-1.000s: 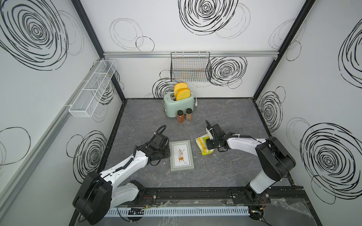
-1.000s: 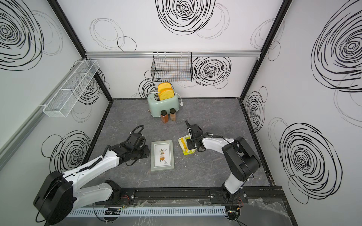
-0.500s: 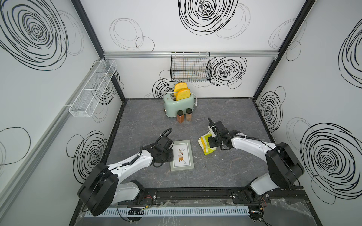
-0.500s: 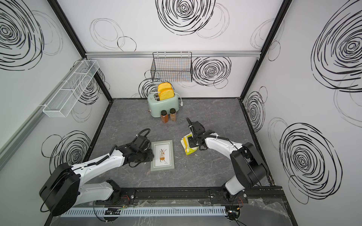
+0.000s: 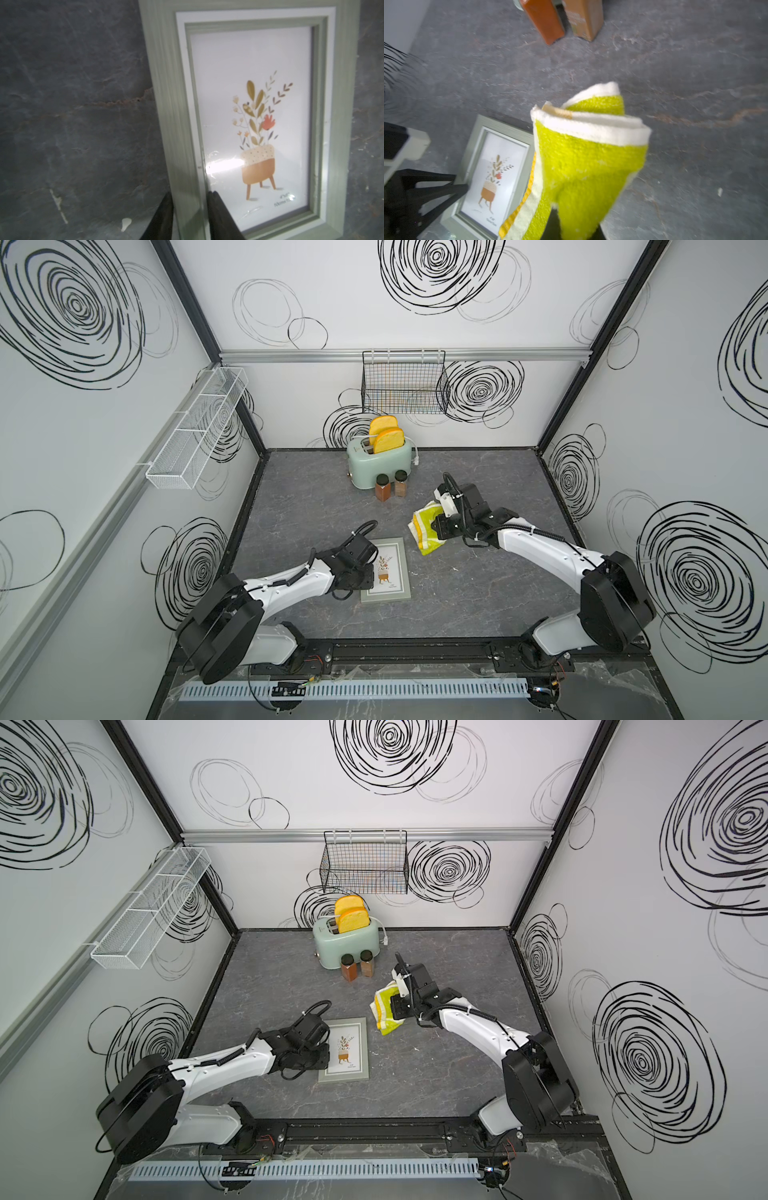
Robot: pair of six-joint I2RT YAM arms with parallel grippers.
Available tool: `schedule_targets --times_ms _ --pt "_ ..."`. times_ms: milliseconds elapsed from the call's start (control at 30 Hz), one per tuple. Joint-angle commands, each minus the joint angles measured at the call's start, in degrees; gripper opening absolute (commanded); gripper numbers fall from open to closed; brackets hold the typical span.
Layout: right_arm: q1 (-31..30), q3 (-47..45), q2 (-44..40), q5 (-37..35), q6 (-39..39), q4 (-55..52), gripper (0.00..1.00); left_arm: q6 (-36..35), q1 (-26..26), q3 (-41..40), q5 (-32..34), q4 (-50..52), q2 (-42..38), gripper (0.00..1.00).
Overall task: Wipe the picture frame with a cloth
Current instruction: Wipe the dirt from the picture frame.
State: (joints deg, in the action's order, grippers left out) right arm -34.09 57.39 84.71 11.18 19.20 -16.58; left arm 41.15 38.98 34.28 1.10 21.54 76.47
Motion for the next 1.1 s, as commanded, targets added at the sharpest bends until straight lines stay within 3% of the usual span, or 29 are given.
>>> schedule_targets --times_ms 0,300,533,733,1067 --pt "-1.76 2.40 2.81 9.95 2.66 5.83 0.00 0.19 0.04 -1.94 2.13 -0.26 1.05 0.29" --pt "-10.65 20.99 27.02 12.93 3.40 7.50 0.00 -0.11 0.39 -2.29 1.51 -1.31 2.37 0.29" --pt "-11.96 30.02 37.53 12.13 4.07 5.62 0.00 1.56 0.74 -3.73 1.89 -1.44 1.20 0.29" --pt "-9.20 28.41 38.34 10.97 4.26 3.83 0.00 2.69 0.82 -4.87 1.92 -0.89 -0.13 0.29" --pt "-2.81 16.16 28.93 6.57 0.36 1.51 0.00 3.28 0.77 -5.37 1.88 -1.50 -0.36 0.30"
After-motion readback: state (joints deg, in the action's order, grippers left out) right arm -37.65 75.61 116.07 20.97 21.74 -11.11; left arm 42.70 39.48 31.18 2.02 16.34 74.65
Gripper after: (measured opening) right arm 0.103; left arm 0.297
